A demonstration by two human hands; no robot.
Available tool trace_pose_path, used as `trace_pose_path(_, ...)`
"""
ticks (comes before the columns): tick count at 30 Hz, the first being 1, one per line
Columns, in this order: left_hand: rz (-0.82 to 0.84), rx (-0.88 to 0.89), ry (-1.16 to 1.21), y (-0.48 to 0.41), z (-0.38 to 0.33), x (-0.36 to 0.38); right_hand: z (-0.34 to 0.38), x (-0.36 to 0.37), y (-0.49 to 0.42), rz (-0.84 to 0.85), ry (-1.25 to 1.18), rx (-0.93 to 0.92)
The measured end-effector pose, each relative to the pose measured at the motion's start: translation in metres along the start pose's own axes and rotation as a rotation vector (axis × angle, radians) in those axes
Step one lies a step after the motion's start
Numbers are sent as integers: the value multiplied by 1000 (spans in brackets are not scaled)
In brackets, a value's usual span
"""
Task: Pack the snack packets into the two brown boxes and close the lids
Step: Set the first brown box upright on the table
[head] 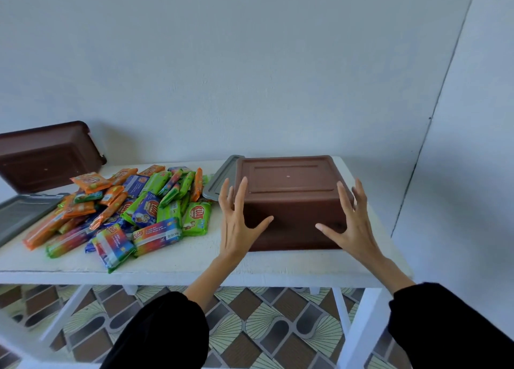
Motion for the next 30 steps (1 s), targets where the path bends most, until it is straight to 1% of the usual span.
trace_pose_path(3,5,96,-157,13,17,8,-7,8,11,1,9,-18)
trace_pose_path(6,-14,121,-212,18,18,10,-5,10,10,39,22,5)
trace_pose_path(8,15,96,-190,13,10,5,-5,7,6,64,4,55)
trace_pose_path(10,93,34,-170,0,1,-3,-1,-2,1,76,-20,84)
trace_pose_path(15,204,-115,-216,-45,-39,-45,29,-54,-27,66,10,127)
trace_pose_path(17,286,-174,-201,-62,-50,-63,43,-79,-39,110,-1,150)
trace_pose_path(20,397,-257,-125,-81,-52,-81,59,-108,-52,224,5,198)
trace_pose_path(25,615,-401,-49,-85,-37,-80,64,-113,-65,476,23,280)
trace_pose_path(28,636,-409,-45,-83,-33,-76,59,-104,-67,534,-22,309)
trace_pose_path(30,609,-371,19,-84,-36,-77,57,-102,-67,526,-83,318)
Point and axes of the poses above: each hand's wrist, its own y-axis away from the middle knuckle, its own x-axis out of the palm, z = x × y, the point moved 3 cm from there along -y, towards the middle knuckle, and after that the axes turned 14 degrees about z, right-handed, at the moved point
